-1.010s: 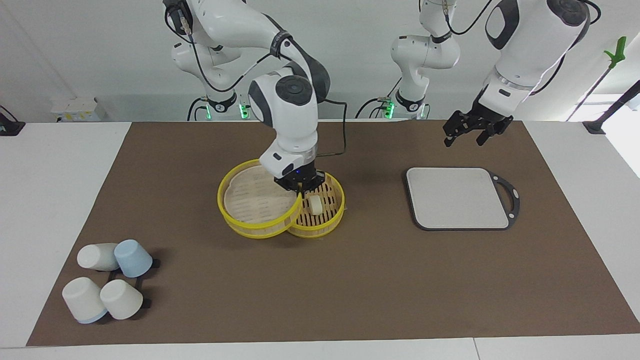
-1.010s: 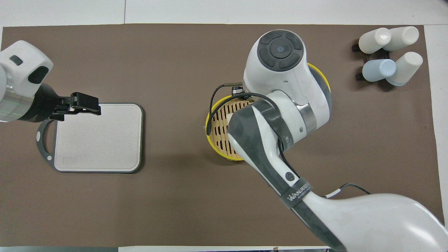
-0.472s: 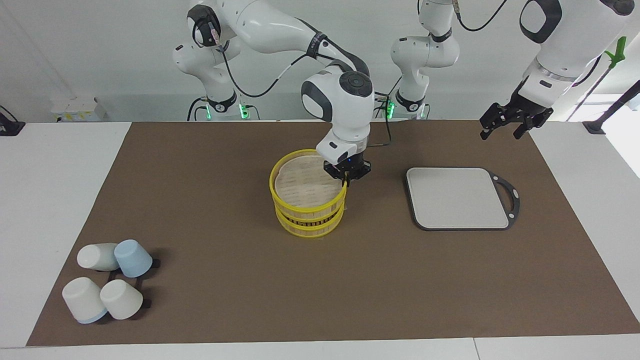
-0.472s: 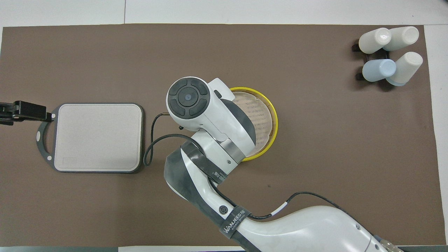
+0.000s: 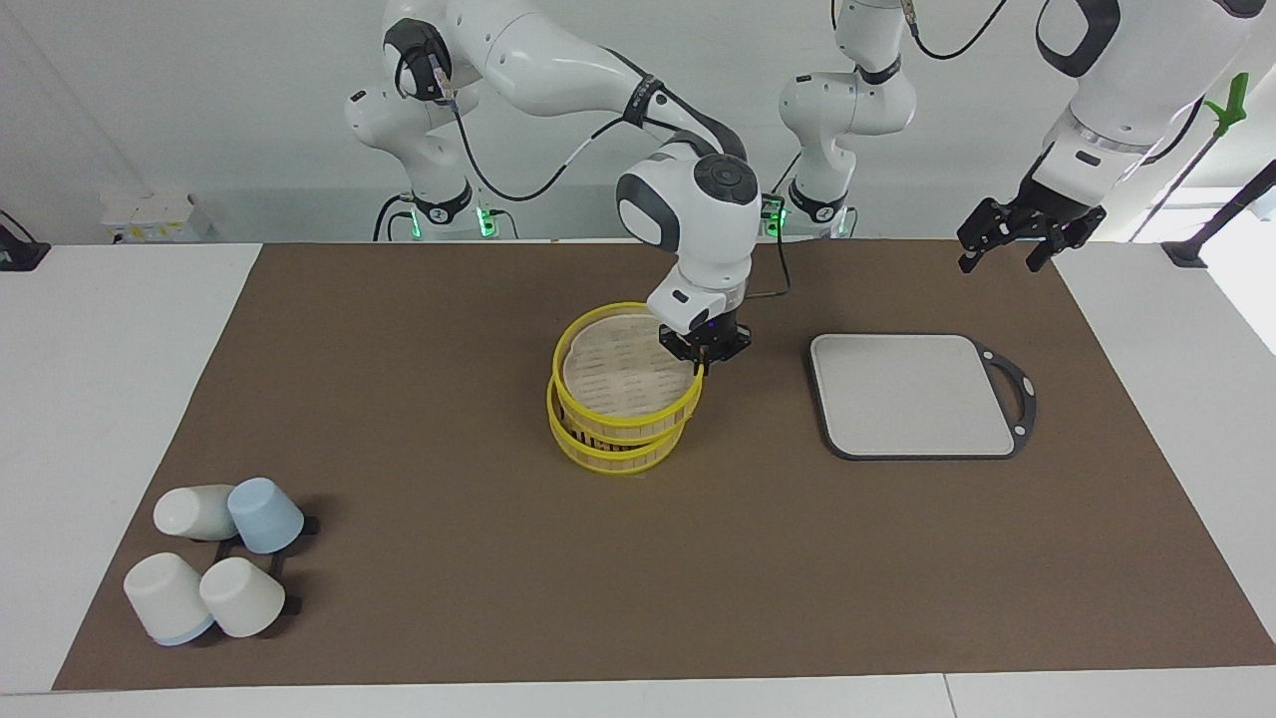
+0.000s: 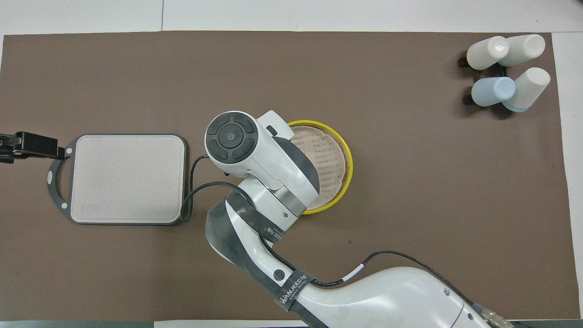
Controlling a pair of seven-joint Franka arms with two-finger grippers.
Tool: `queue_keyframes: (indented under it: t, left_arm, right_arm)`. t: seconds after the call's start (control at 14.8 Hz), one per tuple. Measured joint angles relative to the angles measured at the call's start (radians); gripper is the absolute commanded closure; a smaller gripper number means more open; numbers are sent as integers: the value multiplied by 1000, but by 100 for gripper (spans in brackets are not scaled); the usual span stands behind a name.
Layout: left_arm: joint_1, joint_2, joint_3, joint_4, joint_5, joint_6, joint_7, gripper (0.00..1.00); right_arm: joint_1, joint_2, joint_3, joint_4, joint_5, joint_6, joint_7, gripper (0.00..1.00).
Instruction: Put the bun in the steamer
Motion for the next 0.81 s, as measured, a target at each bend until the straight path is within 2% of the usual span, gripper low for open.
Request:
queue_keyframes:
  t: [0.27, 0.81]
  left_arm:
    - [-11, 18, -15, 5, 4, -2, 0, 0]
    - [-32, 68, -12, 81, 38, -43, 0, 0]
  right_arm:
    - [-15, 6, -3, -8, 0, 15, 0, 100]
    - [-16, 13, -3, -27, -1, 38, 0, 100]
